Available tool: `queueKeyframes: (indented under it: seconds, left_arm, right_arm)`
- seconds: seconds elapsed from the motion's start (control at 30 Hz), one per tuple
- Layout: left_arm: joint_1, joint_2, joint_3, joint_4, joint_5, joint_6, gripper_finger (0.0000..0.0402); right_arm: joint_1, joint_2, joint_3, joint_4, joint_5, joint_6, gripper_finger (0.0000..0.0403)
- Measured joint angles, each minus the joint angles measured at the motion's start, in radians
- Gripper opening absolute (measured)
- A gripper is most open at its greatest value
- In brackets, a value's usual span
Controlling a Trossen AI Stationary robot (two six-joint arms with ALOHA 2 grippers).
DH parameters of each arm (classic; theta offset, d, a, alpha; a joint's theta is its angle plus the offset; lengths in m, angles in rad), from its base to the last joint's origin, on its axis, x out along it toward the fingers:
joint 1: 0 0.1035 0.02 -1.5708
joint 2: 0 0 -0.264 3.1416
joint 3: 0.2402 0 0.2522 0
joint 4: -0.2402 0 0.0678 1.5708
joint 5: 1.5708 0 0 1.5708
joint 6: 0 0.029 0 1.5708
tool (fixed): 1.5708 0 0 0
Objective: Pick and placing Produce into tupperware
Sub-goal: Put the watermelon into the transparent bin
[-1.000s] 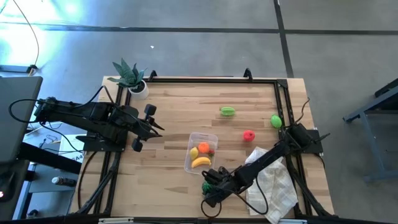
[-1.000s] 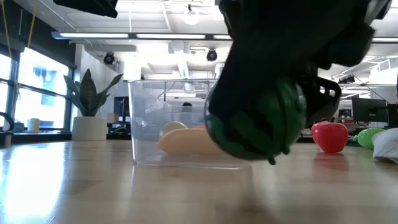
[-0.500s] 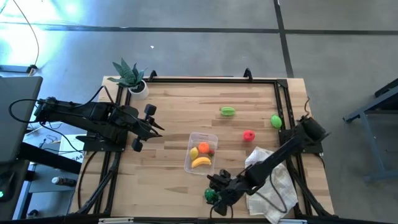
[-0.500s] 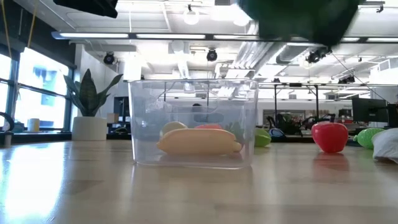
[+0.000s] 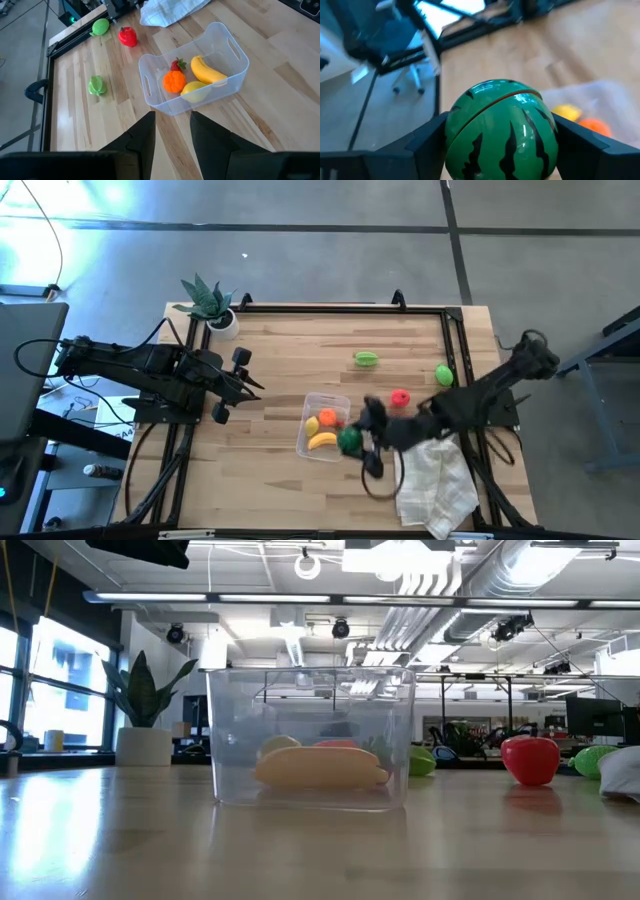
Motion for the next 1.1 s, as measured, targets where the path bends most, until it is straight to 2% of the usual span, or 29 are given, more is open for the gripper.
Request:
queueKeyframes:
  seconds: [0.2,0.43,0.7,1.1]
  left_arm:
    - [0.000,0.000,0.000,0.000,0.000,0.000,0.0111]
    - [0.000,0.000,0.000,0.000,0.000,0.000,0.0111]
    - [0.000,0.000,0.000,0.000,0.000,0.000,0.0111]
    - [0.000,0.000,0.000,0.000,0.000,0.000,0.0111]
  right_arm:
    - [-0.147,-0.036,0.001,-0.011,-0.081,-0.087,0.0281]
    - [-0.286,0.019,0.000,-0.133,-0.164,-0.093,0.0281]
    - [-0.315,0.165,0.000,-0.132,-0.260,-0.111,0.0282]
    - [-0.313,0.356,-0.002,-0.116,-0.310,-0.138,0.0282]
